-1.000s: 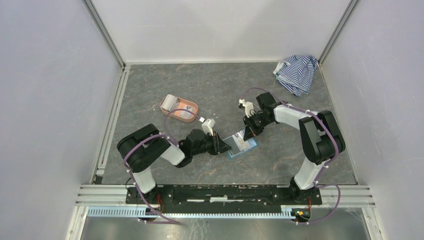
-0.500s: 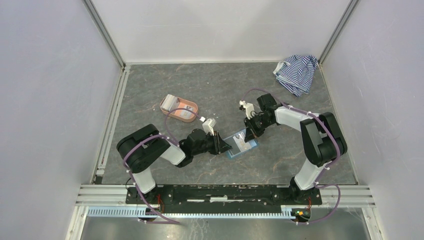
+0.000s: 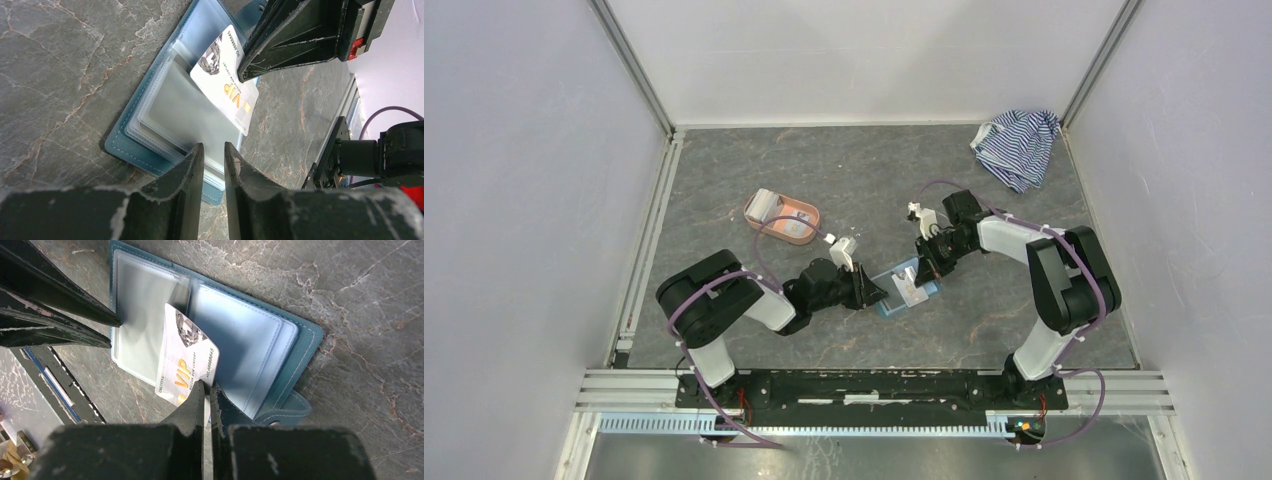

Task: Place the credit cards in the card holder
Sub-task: Insert the credit card into the card holder.

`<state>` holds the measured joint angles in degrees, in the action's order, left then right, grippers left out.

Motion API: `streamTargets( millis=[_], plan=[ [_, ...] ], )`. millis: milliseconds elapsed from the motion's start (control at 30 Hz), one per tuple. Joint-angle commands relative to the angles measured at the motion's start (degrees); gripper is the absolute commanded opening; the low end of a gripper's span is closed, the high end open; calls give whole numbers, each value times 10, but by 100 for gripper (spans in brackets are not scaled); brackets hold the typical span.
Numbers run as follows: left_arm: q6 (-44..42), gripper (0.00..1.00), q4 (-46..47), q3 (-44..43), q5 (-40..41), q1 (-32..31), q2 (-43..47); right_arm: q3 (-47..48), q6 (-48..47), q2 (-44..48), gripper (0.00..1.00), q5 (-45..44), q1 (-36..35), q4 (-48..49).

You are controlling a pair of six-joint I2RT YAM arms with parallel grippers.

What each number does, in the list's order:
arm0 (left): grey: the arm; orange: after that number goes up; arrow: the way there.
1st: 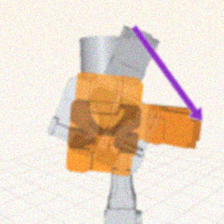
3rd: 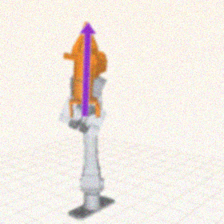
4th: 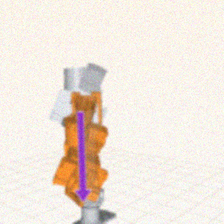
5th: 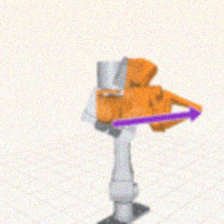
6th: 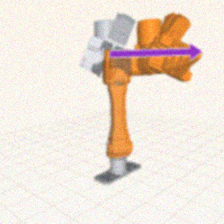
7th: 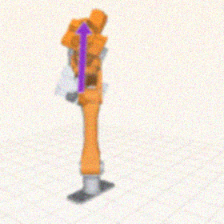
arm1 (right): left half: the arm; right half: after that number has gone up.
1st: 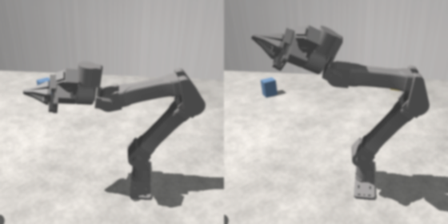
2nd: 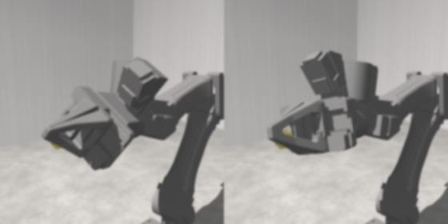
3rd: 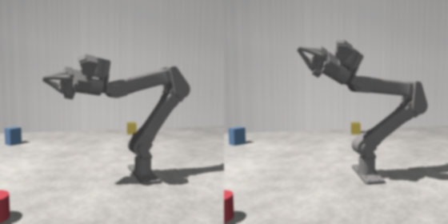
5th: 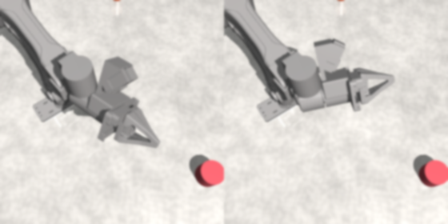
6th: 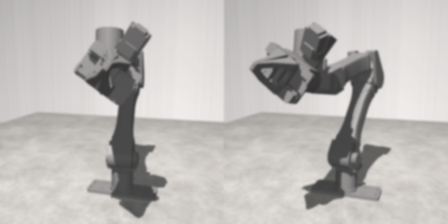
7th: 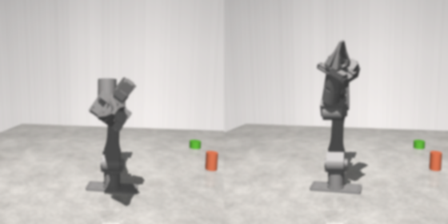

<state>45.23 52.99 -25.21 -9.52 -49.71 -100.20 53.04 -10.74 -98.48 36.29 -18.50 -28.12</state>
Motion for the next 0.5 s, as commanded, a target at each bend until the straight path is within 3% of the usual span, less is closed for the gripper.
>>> streamTargets(
  millis=[0, 467],
  plan=[
    [-44, 30, -68, -2, 31, -7, -9, -14, 2, -24, 0, -20, -2, 8],
    [-50, 30, -77, -8, 31, -9, -9, -11, 36, -42, 0, 18, 17, 17]
  ],
)
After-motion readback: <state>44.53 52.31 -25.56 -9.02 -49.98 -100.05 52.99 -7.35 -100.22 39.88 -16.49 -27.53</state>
